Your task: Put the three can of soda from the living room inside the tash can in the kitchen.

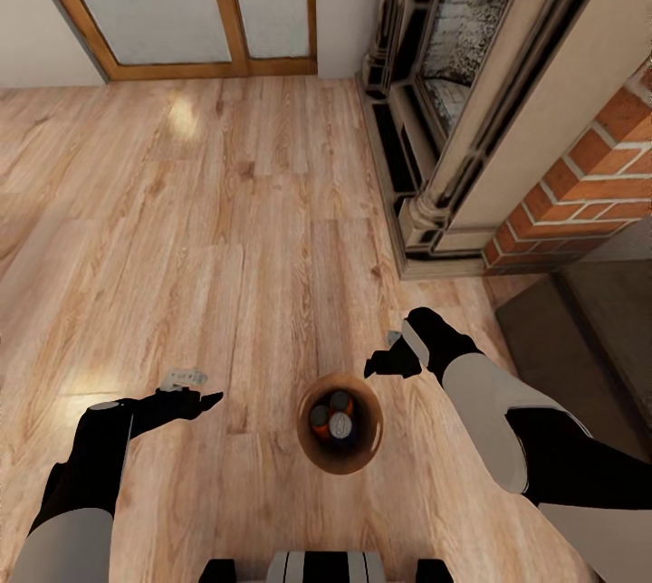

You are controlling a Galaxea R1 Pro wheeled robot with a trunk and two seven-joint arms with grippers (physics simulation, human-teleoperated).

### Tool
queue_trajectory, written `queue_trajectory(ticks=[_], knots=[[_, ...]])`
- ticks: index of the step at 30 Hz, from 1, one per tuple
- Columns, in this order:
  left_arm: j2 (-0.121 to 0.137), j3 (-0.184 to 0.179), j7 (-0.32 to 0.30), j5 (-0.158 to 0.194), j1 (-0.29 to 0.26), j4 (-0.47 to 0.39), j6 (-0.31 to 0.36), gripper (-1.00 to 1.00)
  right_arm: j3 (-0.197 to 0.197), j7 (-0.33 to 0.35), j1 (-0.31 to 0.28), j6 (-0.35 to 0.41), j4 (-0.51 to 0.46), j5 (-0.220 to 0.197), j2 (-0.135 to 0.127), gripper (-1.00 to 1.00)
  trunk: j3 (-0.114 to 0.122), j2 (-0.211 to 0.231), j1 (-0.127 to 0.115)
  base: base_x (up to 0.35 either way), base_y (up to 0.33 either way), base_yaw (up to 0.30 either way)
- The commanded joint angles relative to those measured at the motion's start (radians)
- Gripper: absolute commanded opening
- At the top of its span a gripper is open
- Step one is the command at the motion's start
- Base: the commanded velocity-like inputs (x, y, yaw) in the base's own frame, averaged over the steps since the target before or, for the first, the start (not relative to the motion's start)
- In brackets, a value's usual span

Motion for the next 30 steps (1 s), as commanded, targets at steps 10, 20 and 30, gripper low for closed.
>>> queue_trajectory(ticks=[10, 20, 30], knots=[[0.001, 0.000, 0.036, 0.001, 0.000, 0.034, -0.001, 1.00, 0.001, -0.010, 0.019, -0.023, 0.002, 0.000, 0.000, 1.00, 0.031, 0.070, -0.038, 0.000, 0.000, 0.000], [0.002, -0.001, 0.060, 0.000, 0.000, 0.050, -0.024, 1.00, 0.002, -0.045, 0.069, -0.043, -0.004, 0.001, -0.002, 1.00, 0.063, 0.140, -0.077, 0.000, 0.000, 0.000], [0.002, -0.002, 0.063, 0.000, 0.000, 0.064, -0.026, 1.00, 0.001, -0.045, 0.123, -0.097, -0.007, 0.071, -0.004, 1.00, 0.094, 0.210, -0.115, 0.000, 0.000, 0.000]])
